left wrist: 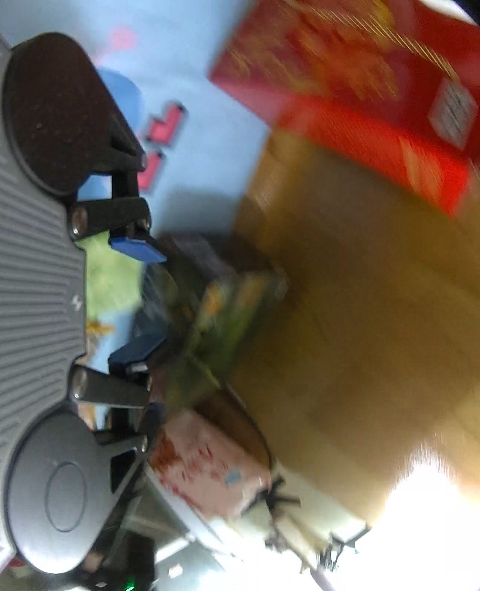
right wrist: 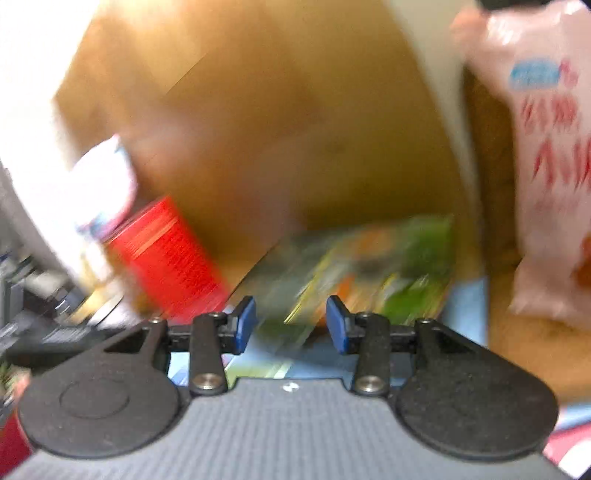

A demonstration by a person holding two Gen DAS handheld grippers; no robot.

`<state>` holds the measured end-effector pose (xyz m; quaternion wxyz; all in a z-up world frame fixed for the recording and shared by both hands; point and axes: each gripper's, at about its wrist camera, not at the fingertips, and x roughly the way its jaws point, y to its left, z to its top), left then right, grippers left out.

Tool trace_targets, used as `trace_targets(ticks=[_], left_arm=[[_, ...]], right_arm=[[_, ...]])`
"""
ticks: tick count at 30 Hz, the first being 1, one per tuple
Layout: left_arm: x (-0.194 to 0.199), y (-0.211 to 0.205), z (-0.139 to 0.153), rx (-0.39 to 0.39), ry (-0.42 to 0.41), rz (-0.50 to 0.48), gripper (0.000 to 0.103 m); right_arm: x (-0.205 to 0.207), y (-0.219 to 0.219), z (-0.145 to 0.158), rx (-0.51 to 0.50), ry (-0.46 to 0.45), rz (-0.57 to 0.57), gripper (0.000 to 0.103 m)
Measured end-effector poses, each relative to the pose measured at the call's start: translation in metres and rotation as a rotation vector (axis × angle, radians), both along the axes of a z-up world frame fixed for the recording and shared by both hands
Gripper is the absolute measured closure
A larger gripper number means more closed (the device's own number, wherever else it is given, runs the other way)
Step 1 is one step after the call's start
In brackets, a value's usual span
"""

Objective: Organize snacks

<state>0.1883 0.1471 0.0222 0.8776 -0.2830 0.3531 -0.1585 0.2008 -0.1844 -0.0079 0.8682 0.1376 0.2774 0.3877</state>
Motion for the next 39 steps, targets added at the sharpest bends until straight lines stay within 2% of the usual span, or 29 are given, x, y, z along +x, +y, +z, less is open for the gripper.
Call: trace_targets(ticks=[4, 6, 8, 11, 12, 13, 14, 16, 19, 23, 29, 32, 33, 35, 36, 39], left_arm=[[-0.002, 0.008, -0.026, -0.067, 0.089, 0.031, 0.046], [-0.001, 0.007, -0.035, -0.091, 0.11, 0.036, 0.045], [0.003, 0.003, -0.044, -0.104, 0.134, 0.026, 0.045], [0.008, -0.001, -0.052, -0.113, 0.142, 0.023, 0.055], [0.008, 0.0, -0.053, -0.107, 0.142, 0.032, 0.062], [0.009, 0.0, -0.053, -0.112, 0.145, 0.033, 0.069], [0.008, 0.002, -0.053, -0.12, 0.148, 0.03, 0.069], [0.004, 0.002, -0.051, -0.128, 0.148, 0.023, 0.07], [-0.007, -0.001, -0.035, -0.12, 0.111, 0.014, 0.07], [-0.014, -0.01, -0.001, -0.108, 0.002, -0.009, 0.07], [0.028, -0.043, 0.041, -0.057, -0.093, -0.036, 0.069], [0.058, -0.069, 0.045, -0.043, -0.08, -0.037, 0.065], [0.065, -0.078, 0.043, -0.032, -0.077, -0.047, 0.058], [0.072, -0.092, 0.037, -0.019, -0.051, -0.06, 0.057], [0.07, -0.096, 0.034, -0.03, -0.037, -0.068, 0.057], [0.049, -0.103, 0.031, -0.066, -0.048, -0.103, 0.057]], right_arm=[[-0.008, 0.031, -0.029, -0.12, 0.035, 0.075, 0.057], [-0.008, 0.046, -0.036, -0.174, 0.018, 0.106, 0.056], [-0.006, 0.06, -0.037, -0.22, -0.012, 0.129, 0.05], [0.005, 0.074, -0.039, -0.252, -0.009, 0.156, 0.049], [0.012, 0.077, -0.038, -0.252, 0.003, 0.162, 0.05], [0.014, 0.079, -0.041, -0.244, 0.021, 0.179, 0.057], [0.016, 0.078, -0.039, -0.219, 0.043, 0.204, 0.07], [0.012, 0.078, -0.037, -0.201, 0.048, 0.209, 0.074], [-0.008, 0.075, -0.028, -0.188, -0.024, 0.181, 0.076], [-0.025, 0.056, -0.002, -0.118, -0.132, 0.132, 0.076], [-0.003, 0.033, 0.029, -0.053, -0.197, 0.003, 0.076], [0.019, 0.023, 0.032, -0.073, -0.194, -0.082, 0.073], [0.025, 0.02, 0.031, -0.093, -0.196, -0.117, 0.073], [0.032, 0.011, 0.028, -0.145, -0.194, -0.211, 0.06], [0.033, 0.002, 0.026, -0.154, -0.186, -0.255, 0.059], [0.026, -0.033, 0.019, -0.082, -0.143, -0.308, 0.059]])
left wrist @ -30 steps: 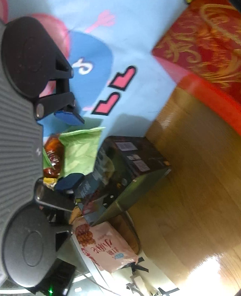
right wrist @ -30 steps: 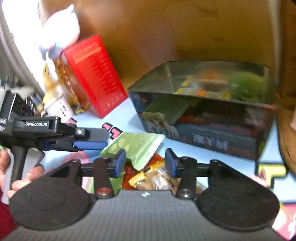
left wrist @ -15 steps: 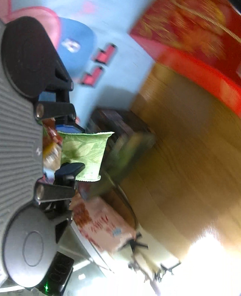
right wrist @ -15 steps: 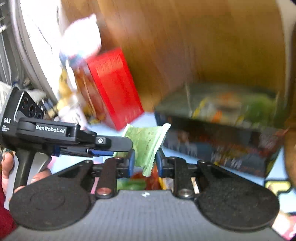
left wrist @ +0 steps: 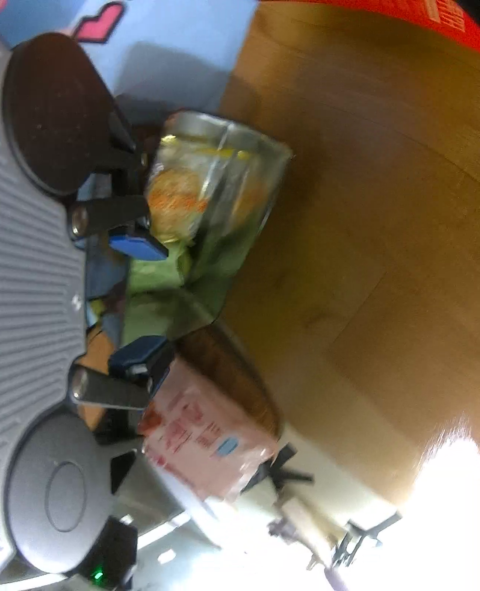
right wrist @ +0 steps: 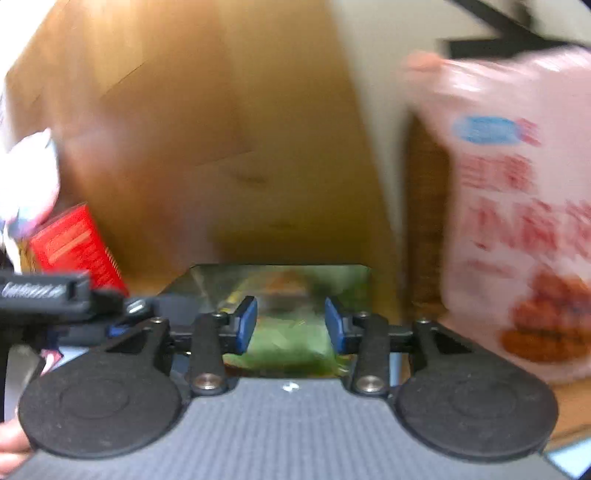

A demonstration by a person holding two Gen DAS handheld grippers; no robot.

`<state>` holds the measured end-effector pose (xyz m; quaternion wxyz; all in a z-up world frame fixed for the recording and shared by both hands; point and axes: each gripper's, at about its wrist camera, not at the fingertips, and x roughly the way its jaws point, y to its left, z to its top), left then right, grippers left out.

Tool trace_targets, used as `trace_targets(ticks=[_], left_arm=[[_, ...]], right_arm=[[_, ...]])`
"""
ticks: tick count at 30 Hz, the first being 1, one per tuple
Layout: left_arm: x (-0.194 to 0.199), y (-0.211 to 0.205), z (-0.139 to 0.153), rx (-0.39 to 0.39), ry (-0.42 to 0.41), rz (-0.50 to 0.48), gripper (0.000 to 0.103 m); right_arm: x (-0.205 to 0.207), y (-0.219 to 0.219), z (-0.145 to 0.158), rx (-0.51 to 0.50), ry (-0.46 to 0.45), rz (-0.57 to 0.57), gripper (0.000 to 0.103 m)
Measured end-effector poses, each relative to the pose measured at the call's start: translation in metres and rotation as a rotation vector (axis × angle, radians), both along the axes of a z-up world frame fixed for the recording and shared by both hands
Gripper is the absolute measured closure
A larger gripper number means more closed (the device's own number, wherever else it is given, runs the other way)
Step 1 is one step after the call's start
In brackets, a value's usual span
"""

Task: Organize snacks
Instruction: 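Grasp the white pudding cup with yellow lid with the right tool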

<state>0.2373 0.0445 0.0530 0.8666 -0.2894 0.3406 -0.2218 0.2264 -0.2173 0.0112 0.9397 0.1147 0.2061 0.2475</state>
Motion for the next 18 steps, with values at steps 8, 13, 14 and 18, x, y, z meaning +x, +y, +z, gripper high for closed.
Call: trace_targets(ticks=[8, 13, 14, 18], left_arm=[[-0.074, -0.014, -0.014, 0.038, 0.0, -0.056, 0.057], [-0.105, -0.017, -0.039, 0.027, 0.042, -0.072, 0.057], [-0.11, -0.016, -0.043, 0.02, 0.045, -0.065, 0.057], [-0.122, -0.002, -0.054, 0.021, 0.034, -0.005, 0.057]], right_arm=[[-0.062, -0.08, -0.042, 0.137, 0.069, -0.064, 0.044], [-0.078, -0.101, -0.074, 0.201, 0.177, -0.065, 0.044], [-0.076, -0.099, -0.078, 0.216, 0.202, -0.06, 0.044], [-0.066, -0.081, -0.089, 0.258, 0.263, 0.006, 0.044]])
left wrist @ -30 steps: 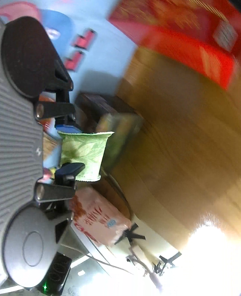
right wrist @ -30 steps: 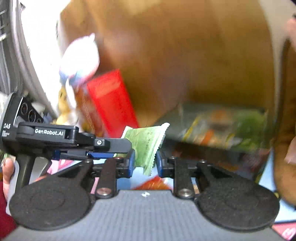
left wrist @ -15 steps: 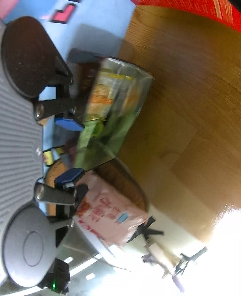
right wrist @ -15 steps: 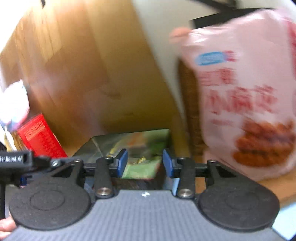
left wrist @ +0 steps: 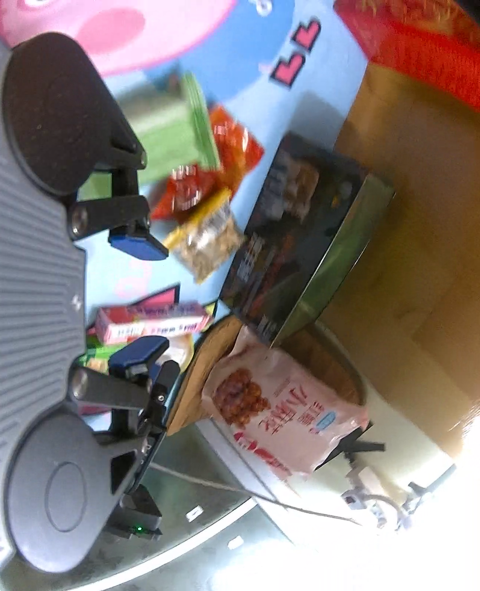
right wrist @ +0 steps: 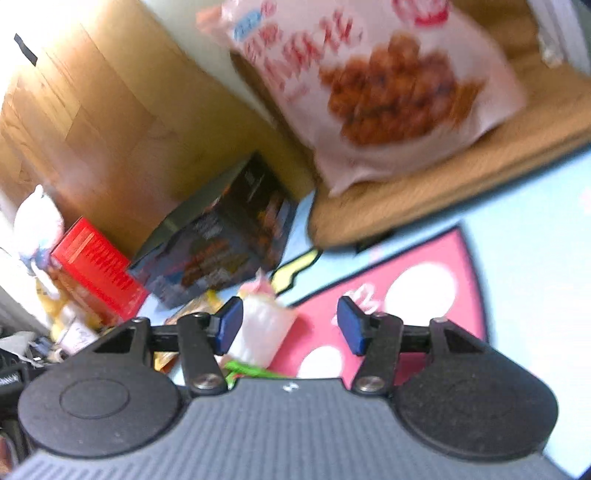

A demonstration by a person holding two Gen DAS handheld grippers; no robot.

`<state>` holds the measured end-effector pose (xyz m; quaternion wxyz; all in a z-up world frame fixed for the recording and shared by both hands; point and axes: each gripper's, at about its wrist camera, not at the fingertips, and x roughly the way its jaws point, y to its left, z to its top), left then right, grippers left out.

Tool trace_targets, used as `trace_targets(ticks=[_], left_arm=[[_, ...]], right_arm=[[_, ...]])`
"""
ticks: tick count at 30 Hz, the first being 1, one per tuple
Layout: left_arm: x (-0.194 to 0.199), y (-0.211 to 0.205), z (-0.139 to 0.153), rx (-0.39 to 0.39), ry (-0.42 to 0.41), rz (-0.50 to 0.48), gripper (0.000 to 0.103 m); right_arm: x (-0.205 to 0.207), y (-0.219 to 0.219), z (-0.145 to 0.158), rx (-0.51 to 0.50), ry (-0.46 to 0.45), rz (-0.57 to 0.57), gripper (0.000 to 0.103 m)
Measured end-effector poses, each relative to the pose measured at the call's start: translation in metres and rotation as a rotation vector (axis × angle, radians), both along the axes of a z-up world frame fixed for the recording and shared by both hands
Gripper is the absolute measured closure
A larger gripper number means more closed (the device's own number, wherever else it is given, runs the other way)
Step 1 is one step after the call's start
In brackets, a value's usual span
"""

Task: Organize snacks
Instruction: 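Grasp the white pudding cup with yellow lid with the right tool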

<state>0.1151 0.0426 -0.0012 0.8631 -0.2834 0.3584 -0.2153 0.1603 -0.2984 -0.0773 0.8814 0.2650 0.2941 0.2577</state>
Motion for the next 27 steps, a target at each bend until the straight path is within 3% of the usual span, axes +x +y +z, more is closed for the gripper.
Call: trace_targets(ticks=[3, 4, 12, 16, 19, 27], left_arm=[[-0.001, 0.009, -0.006, 0.004, -0.003, 0.03, 0.057], [-0.002, 0.011, -0.008, 0.002, -0.002, 0.032, 0.057], [-0.001, 0.007, -0.01, 0.042, -0.027, 0.017, 0.057], [-0.003, 0.006, -0.01, 0.058, -0.037, 0.023, 0.054], [-0.002, 0.006, -0.011, 0.066, -0.038, 0.021, 0.054], [-0.002, 0.006, -0.01, 0.082, -0.042, 0.025, 0.054]], right_arm=[[-0.001, 0.022, 0.0, -0.042, -0.031, 0.027, 0.047], [-0.004, 0.03, 0.0, -0.064, -0.042, 0.038, 0.054], [-0.028, 0.076, -0.003, -0.065, -0.116, 0.265, 0.054], [-0.045, 0.1, -0.001, -0.169, -0.193, 0.396, 0.054], [-0.049, 0.107, -0.001, -0.221, -0.231, 0.407, 0.052], [-0.046, 0.103, -0.003, -0.191, -0.225, 0.404, 0.052]])
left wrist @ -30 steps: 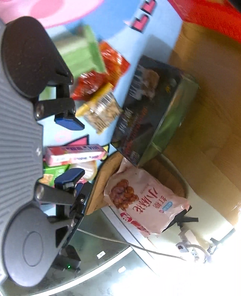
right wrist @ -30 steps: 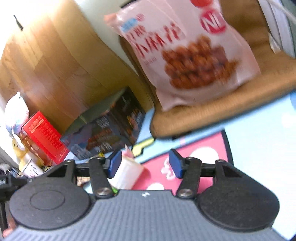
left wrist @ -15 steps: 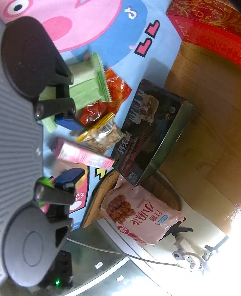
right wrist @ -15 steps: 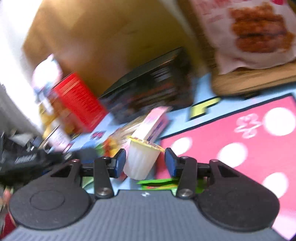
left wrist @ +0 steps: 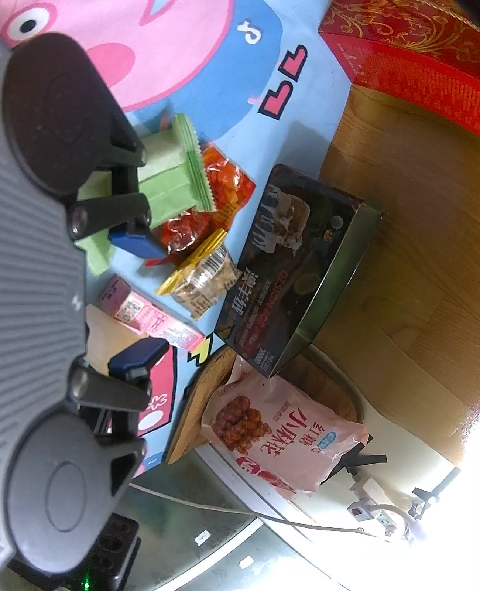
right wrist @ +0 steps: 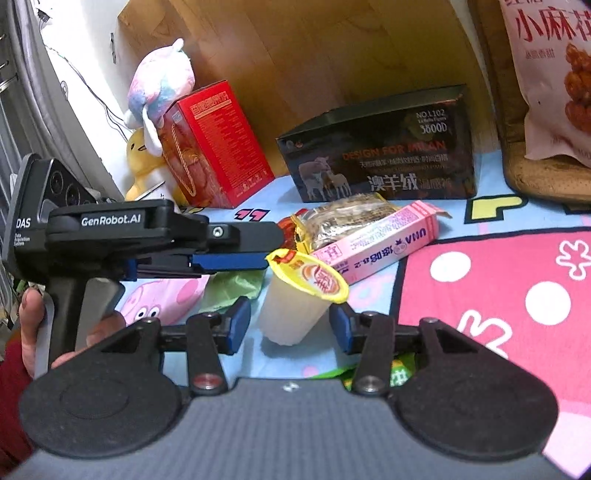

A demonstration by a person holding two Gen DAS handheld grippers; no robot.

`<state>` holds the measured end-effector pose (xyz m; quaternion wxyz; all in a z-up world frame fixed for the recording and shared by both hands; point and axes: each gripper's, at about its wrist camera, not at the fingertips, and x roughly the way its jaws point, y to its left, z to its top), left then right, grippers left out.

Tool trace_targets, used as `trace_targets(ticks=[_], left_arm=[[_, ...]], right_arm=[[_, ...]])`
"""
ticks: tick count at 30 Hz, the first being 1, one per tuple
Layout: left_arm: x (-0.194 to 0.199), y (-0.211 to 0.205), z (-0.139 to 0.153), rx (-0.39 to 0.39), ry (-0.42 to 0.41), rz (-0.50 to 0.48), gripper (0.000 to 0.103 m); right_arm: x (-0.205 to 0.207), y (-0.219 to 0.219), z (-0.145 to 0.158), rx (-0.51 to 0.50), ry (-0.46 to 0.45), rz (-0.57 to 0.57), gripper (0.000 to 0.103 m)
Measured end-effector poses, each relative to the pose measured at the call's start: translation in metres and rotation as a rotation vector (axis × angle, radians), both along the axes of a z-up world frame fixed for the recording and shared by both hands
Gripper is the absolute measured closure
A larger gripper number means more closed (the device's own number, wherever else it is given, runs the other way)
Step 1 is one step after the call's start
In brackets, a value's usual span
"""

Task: Organize snacks
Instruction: 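Grasp the white pudding cup with yellow lid with the right tool, then lift the pudding cup with the right tool toward the clear box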

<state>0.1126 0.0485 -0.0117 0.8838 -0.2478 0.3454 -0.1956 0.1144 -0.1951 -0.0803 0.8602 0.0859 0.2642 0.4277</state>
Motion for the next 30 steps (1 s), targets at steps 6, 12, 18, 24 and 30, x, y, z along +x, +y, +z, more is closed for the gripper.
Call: trace_targets(ticks=[6, 12, 18, 24, 30], left_arm=[[0.0, 0.001, 0.0, 0.004, -0.001, 0.005, 0.054], [0.001, 0.004, 0.0, -0.006, 0.001, 0.009, 0.054], [0.002, 0.002, -0.001, -0.001, 0.007, -0.004, 0.054], [0.001, 0.007, 0.002, 0.002, 0.0, 0.008, 0.054], [0.003, 0.025, 0.004, -0.043, -0.005, 0.04, 0.054]], right_arm=[[-0.003, -0.003, -0.001, 0.01, -0.006, -0.014, 0.061], [0.003, -0.02, 0.0, 0.122, 0.016, -0.069, 0.064], [0.002, -0.018, 0.002, 0.118, 0.008, -0.077, 0.065], [-0.002, -0.011, 0.002, 0.073, -0.028, -0.061, 0.065], [-0.001, -0.014, 0.001, 0.082, -0.022, -0.071, 0.065]])
